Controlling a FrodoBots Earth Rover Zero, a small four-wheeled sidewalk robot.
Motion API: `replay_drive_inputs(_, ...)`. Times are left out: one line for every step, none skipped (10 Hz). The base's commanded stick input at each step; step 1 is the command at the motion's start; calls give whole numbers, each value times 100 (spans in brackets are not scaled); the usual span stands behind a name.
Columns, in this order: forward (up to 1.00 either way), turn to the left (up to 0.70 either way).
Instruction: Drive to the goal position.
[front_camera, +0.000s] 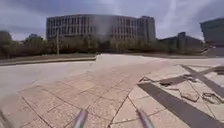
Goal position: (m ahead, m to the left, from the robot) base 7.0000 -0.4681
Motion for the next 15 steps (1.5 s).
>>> replay_drive_inputs(50,0)
replay_drive_inputs(50,0)
replay_drive_inputs(50,0)
replay_drive_inputs(50,0)
replay_drive_inputs(50,0)
replay_drive_inputs(50,0)
replay_drive_inputs(50,0)
replay_drive_inputs(50,0)
replay_drive_inputs(50,0)
replay_drive_inputs(50,0)
replay_drive_inputs(50,0)
replay_drive_inputs(50,0)
replay_drive_inputs(50,0)
replay_drive_inputs(50,-18)
replay_drive_inputs(50,-39)
